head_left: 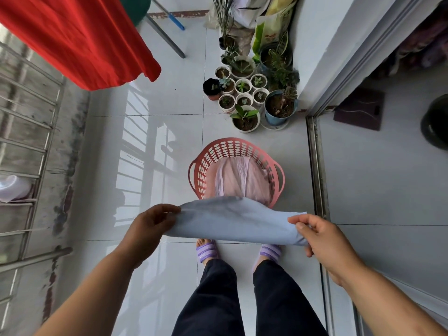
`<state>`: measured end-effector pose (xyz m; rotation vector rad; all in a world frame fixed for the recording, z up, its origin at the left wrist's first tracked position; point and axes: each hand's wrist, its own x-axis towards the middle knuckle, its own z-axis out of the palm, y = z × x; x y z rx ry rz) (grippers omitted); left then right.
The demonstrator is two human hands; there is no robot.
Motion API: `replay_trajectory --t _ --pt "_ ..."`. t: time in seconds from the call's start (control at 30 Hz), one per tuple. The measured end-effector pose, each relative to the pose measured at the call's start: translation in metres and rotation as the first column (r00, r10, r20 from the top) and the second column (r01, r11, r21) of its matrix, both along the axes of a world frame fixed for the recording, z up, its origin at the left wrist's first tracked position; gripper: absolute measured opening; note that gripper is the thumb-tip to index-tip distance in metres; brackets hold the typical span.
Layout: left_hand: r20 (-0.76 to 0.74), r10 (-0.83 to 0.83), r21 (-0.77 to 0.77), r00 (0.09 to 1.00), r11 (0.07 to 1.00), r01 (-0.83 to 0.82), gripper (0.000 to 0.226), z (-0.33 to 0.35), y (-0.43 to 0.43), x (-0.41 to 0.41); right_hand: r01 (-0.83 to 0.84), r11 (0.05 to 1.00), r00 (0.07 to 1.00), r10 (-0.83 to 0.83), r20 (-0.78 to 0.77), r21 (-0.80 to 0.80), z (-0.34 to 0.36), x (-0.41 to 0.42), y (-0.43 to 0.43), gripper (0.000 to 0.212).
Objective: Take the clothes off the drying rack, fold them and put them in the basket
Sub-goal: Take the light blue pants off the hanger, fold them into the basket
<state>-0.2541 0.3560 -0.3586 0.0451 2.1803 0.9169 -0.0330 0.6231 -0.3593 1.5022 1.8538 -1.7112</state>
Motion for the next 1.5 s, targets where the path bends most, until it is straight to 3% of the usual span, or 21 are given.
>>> replay_trajectory --t 0.1,0.2,0.3,0.43,0.5,0.6,0.7,0.77,0.9,1.03,1.17,1.27,1.37,1.5 --pt "-0.026 -0.237 -0.213 0.971 0.95 0.227 0.021 0.002 0.005 -0.001 -0.061 0.998 0.997 0.061 0.051 -0.012 0.004 -0.002 -0.002 0.025" --pt "0.086 -0.309 -0.336 0.947 0.886 0.32 0.019 0.003 0.009 -0.002 -0.146 0.988 0.984 0.151 0.098 -0.059 0.007 -0.004 -0.004 0.022" --pt "0.151 -0.267 -0.331 0.952 0.894 0.303 0.016 0.002 0.011 -0.003 -0.242 0.961 0.961 0.256 0.102 -0.133 0.01 -0.003 -0.003 0.011" --pt "0.214 -0.206 -0.241 0.955 0.936 0.255 0.007 0.004 0.01 -0.01 -0.419 0.894 0.882 0.442 0.162 -0.157 0.007 -0.001 -0.001 0.04" --pt "0.287 -0.287 -0.213 0.914 0.911 0.354 0.02 0.005 0.01 -0.013 -0.554 0.83 0.795 0.549 0.26 -0.058 0.004 -0.003 -0.003 0.042" --pt "0.3 -0.497 -0.273 0.814 0.773 0.572 0.041 0.006 0.012 -0.013 -0.688 0.72 0.69 0.609 0.391 0.094 -0.004 -0.01 -0.008 0.032" --pt "0.229 -0.67 -0.35 0.706 0.62 0.702 0.048 0.001 0.018 -0.009 -0.653 0.735 0.737 0.564 0.371 0.181 -0.008 -0.02 -0.007 0.017" --pt "0.127 -0.72 -0.399 0.682 0.593 0.699 0.039 -0.002 0.027 -0.011 -0.635 0.733 0.763 0.547 0.344 0.244 -0.007 -0.031 0.0 0.016" --pt "-0.111 -0.706 -0.455 0.7 0.662 0.596 0.021 0.0 0.05 -0.029 -0.595 0.702 0.803 0.529 0.274 0.391 0.002 -0.061 0.022 0.025" --pt "-0.285 -0.665 -0.477 0.69 0.723 0.5 0.027 0.013 0.072 -0.055 -0.519 0.675 0.847 0.49 0.207 0.525 0.025 -0.089 0.045 0.024" --pt "-0.483 -0.656 -0.489 0.58 0.751 0.444 0.03 0.032 0.084 -0.077 -0.451 0.654 0.878 0.447 0.171 0.607 0.045 -0.106 0.062 0.018" --pt "-0.607 -0.631 -0.488 0.483 0.775 0.4 0.018 0.041 0.086 -0.08 -0.423 0.645 0.894 0.414 0.174 0.637 0.053 -0.107 0.067 0.023" --pt "-0.68 -0.616 -0.481 0.398 0.784 0.392 0.006 0.038 0.08 -0.074 -0.408 0.626 0.896 0.412 0.162 0.665 0.051 -0.101 0.063 0.028" --pt "-0.607 -0.679 -0.518 0.413 0.732 0.442 0.009 0.014 0.066 -0.056 -0.455 0.657 0.88 0.436 0.189 0.601 0.026 -0.084 0.053 0.029"
